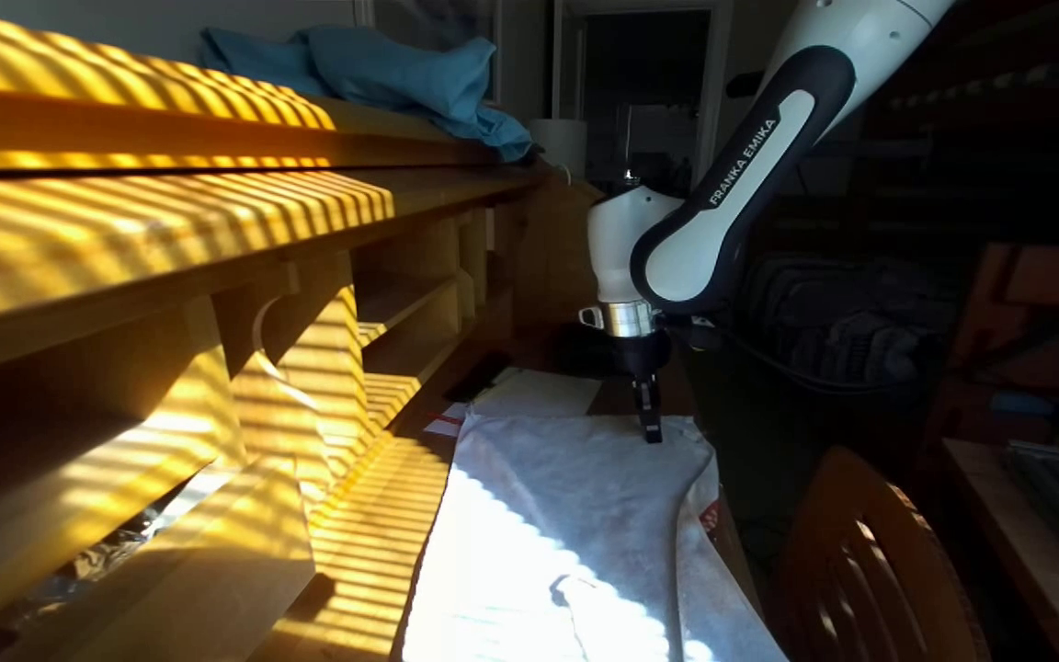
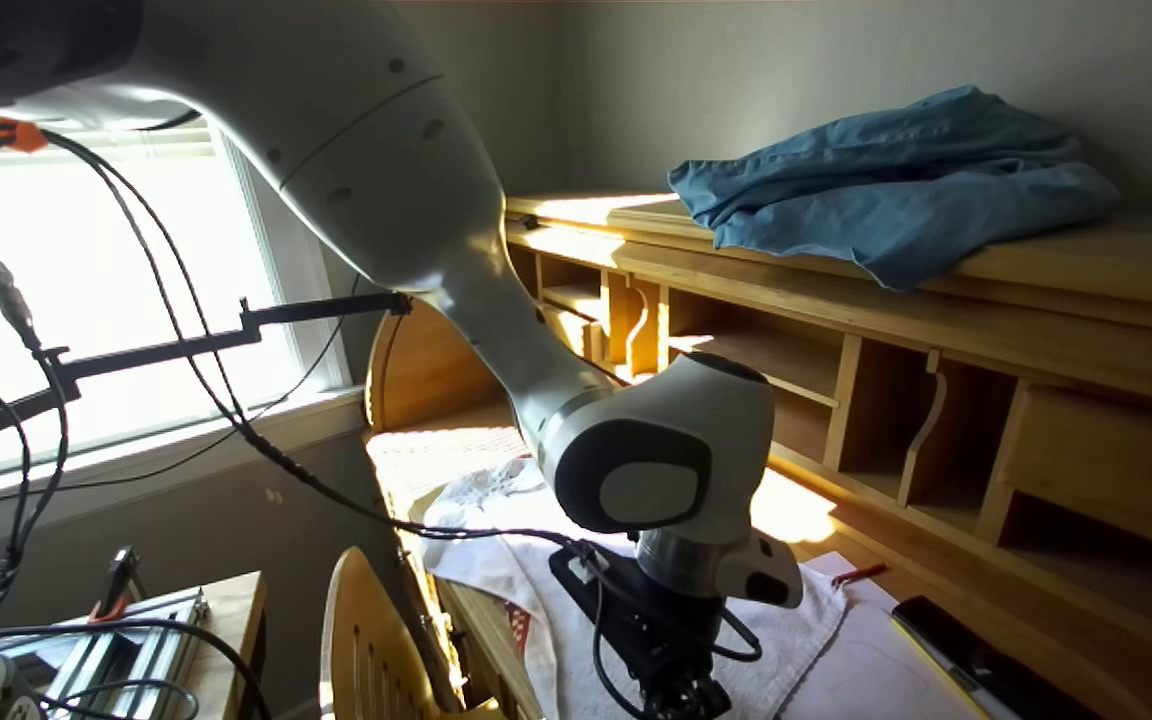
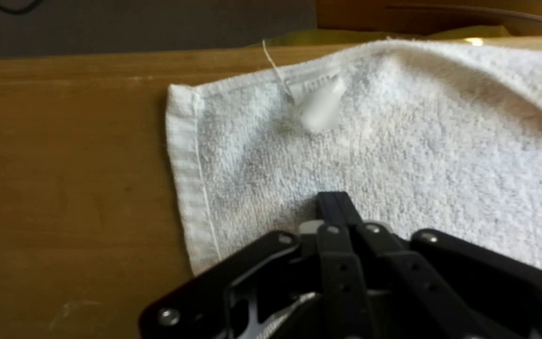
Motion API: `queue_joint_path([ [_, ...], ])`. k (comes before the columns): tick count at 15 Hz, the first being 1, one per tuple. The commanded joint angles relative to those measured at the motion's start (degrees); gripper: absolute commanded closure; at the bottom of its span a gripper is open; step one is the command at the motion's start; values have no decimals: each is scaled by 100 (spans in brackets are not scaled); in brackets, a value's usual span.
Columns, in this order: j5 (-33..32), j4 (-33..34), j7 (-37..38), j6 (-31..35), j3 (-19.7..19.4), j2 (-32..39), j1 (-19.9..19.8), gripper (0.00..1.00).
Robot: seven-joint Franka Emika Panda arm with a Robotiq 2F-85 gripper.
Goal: Unfold the white and red towel and lay it out.
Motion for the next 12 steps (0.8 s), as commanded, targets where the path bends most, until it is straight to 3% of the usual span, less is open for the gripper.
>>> queue_joint_path([
  [1, -246, -171, 322, 27, -140, -8, 8, 100],
  [3, -206, -188, 358, 50, -155, -23, -24, 100],
  [4, -97, -242, 264, 158, -75, -105, -84, 90],
  [5, 26, -289, 94, 207, 45, -187, -164, 72],
  [12, 779, -764, -830, 625, 1031, -939, -399, 24],
])
